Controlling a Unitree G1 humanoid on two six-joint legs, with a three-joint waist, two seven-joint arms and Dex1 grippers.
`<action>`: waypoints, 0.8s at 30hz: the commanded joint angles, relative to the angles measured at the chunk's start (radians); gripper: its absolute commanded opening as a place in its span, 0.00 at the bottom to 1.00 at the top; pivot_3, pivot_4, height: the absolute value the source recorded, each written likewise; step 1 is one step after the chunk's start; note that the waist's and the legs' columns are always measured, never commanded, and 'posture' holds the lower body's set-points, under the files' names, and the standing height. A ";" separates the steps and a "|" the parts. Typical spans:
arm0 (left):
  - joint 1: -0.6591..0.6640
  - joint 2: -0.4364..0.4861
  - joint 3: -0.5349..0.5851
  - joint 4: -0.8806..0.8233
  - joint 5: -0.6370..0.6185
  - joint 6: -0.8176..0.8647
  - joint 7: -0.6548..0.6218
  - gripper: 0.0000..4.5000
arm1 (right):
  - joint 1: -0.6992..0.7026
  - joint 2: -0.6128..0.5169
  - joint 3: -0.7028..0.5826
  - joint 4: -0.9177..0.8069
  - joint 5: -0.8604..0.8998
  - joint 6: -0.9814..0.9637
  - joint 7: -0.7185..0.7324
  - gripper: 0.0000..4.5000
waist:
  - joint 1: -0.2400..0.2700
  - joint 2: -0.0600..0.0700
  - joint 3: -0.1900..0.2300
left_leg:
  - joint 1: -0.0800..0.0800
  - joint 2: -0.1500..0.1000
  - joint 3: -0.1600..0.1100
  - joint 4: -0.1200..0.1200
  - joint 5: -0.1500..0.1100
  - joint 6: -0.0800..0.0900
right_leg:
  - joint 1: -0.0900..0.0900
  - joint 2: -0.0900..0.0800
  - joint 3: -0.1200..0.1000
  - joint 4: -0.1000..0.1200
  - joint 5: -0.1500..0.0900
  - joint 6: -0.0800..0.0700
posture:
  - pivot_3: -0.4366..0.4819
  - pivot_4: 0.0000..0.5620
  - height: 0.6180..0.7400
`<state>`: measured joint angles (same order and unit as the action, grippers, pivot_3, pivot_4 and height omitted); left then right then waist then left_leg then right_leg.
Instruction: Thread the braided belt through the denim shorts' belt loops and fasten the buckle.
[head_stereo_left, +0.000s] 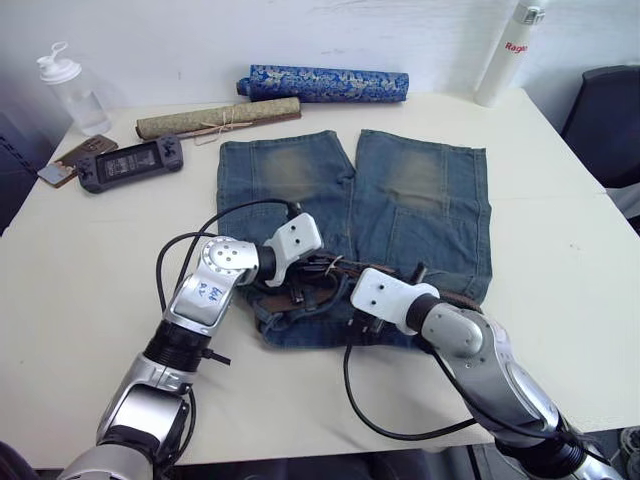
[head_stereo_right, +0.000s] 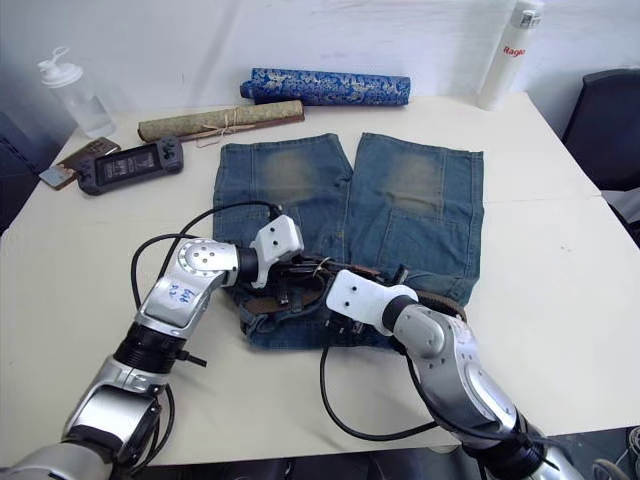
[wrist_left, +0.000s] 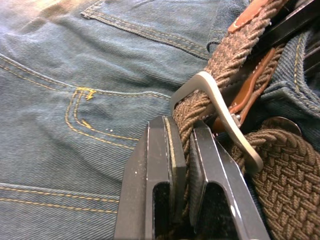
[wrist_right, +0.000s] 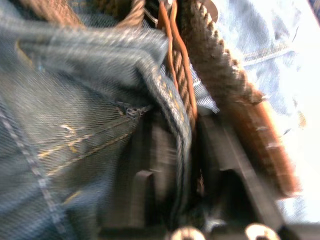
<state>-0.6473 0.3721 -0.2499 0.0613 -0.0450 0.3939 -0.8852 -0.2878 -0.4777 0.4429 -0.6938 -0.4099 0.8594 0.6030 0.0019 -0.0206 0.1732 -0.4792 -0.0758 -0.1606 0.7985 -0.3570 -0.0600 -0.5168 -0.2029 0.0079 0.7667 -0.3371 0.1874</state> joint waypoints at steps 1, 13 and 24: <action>0.015 -0.022 -0.028 -0.013 -0.014 -0.020 -0.008 0.00 | 0.026 -0.023 -0.089 -0.151 0.061 0.119 0.066 0.58 | 0.001 0.000 0.000 | -0.001 0.000 0.000 0.002 0.000 0.000 | 0.000 0.000 0.000 0.000 0.000 0.000 | 0.48 0.27 0.16; 0.034 -0.025 -0.040 -0.004 -0.011 -0.041 -0.021 0.00 | -0.083 -0.143 -0.576 -0.353 0.500 0.512 0.375 0.75 | 0.014 0.001 0.000 | -0.001 0.000 0.001 0.005 -0.002 0.004 | 0.002 0.000 0.000 -0.001 0.000 0.000 | 0.48 0.27 0.16; 0.022 -0.027 -0.040 0.005 -0.009 -0.048 -0.012 0.00 | -0.138 -0.208 -0.392 -0.296 0.539 0.402 0.154 0.75 | 0.022 0.001 0.000 | -0.001 0.000 0.002 0.005 -0.002 0.004 | 0.001 -0.002 0.000 -0.002 0.001 0.001 | 0.48 0.27 0.16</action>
<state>-0.6227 0.3470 -0.2789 0.0641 -0.0500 0.3486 -0.8916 -0.4248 -0.6685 0.0322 -0.9115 0.1225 1.2992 0.7895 0.0244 -0.0200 0.1734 -0.4802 -0.0761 -0.1582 0.8031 -0.3590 -0.0564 -0.5153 -0.2050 0.0076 0.7647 -0.3366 0.1885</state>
